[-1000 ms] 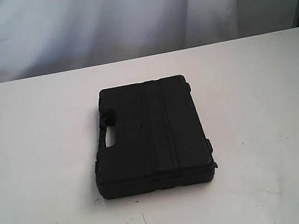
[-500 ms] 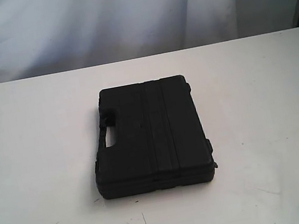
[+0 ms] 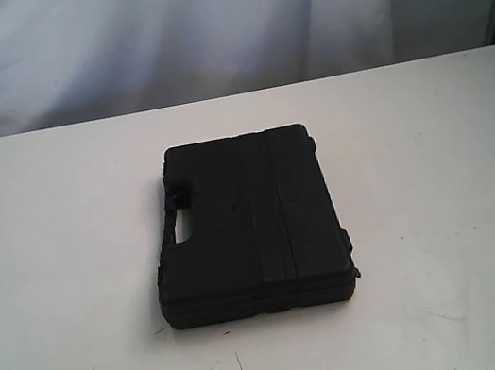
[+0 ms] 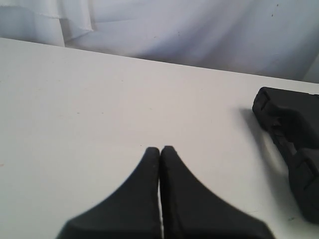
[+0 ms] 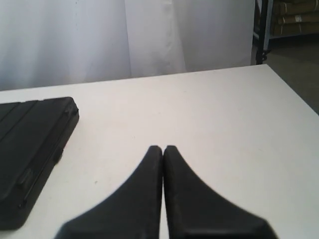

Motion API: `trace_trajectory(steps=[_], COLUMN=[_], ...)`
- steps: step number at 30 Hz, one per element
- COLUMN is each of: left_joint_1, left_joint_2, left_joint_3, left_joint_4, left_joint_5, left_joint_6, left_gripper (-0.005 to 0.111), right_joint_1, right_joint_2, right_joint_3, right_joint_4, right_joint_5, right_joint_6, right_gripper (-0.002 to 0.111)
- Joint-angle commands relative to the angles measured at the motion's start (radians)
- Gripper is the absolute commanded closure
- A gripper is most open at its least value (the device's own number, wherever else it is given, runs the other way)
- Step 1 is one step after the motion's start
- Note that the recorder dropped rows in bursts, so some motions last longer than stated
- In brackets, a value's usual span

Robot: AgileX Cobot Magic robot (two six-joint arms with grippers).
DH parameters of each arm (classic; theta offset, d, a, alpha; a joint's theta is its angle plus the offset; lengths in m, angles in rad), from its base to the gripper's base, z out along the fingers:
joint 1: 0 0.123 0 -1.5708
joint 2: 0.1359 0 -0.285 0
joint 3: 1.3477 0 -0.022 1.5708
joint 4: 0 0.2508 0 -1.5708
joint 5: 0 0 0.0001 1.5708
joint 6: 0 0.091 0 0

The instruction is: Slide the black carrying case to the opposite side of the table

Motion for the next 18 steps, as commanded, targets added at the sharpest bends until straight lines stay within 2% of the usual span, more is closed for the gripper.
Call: trace_trajectory(steps=[1, 18], left_joint_1=[-0.006, -0.006], left_joint_2=[-0.004, -0.004], left_joint_3=[0.004, 0.004], left_joint_4=[0.000, 0.000], left_joint_5=[-0.002, -0.002], left_joint_6=[-0.001, -0.004], left_gripper=[0.107, 0.107], right_joint_1=[-0.007, -0.007], right_joint_2=[-0.003, -0.003], right_joint_3=[0.004, 0.004], right_joint_4=[0.003, 0.003], right_joint_5=[0.046, 0.055], right_joint_6=[-0.025, -0.052], right_gripper=[0.108, 0.108])
